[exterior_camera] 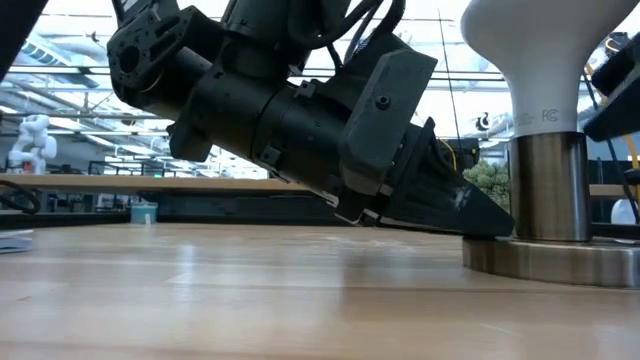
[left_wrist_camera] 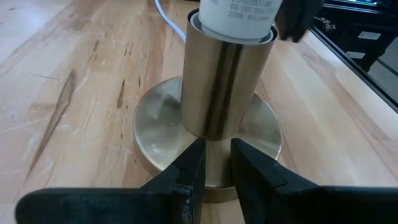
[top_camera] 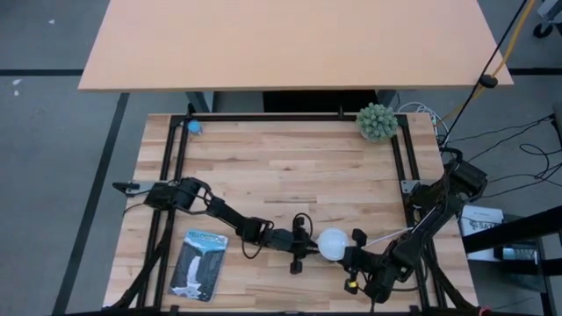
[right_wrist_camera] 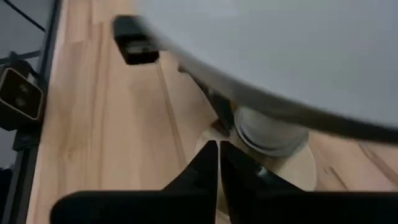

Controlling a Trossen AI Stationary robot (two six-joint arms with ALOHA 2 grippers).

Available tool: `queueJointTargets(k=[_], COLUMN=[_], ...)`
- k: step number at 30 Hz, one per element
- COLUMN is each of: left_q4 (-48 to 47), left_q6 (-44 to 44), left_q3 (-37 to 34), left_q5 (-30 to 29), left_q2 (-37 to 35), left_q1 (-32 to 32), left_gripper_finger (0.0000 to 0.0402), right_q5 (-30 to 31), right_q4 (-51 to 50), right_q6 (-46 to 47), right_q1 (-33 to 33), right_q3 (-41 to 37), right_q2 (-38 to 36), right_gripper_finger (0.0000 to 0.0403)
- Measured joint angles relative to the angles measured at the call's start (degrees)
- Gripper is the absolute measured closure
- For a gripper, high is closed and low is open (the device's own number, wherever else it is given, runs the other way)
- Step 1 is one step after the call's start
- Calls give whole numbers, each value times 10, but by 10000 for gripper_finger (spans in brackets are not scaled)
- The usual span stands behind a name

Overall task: Screw lightbulb
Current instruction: Remove the lightbulb from the bronze lamp socket

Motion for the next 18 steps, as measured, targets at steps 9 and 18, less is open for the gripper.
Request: queueJointTargets(k=[9,18], left_q4=[1,1], left_q6=[1,2], left_q3=[-1,-1], left_q5=[0,1], left_q2=[0,0], left_q1=[0,0], left_gripper_finger=[319,319], right_q5=[57,51], right_q4=[7,-75], right_q6=[-47,7], right_q1=[-5,-8], right_q3=[0,1], right_q2=[-20,-26], right_gripper_finger=[402,403])
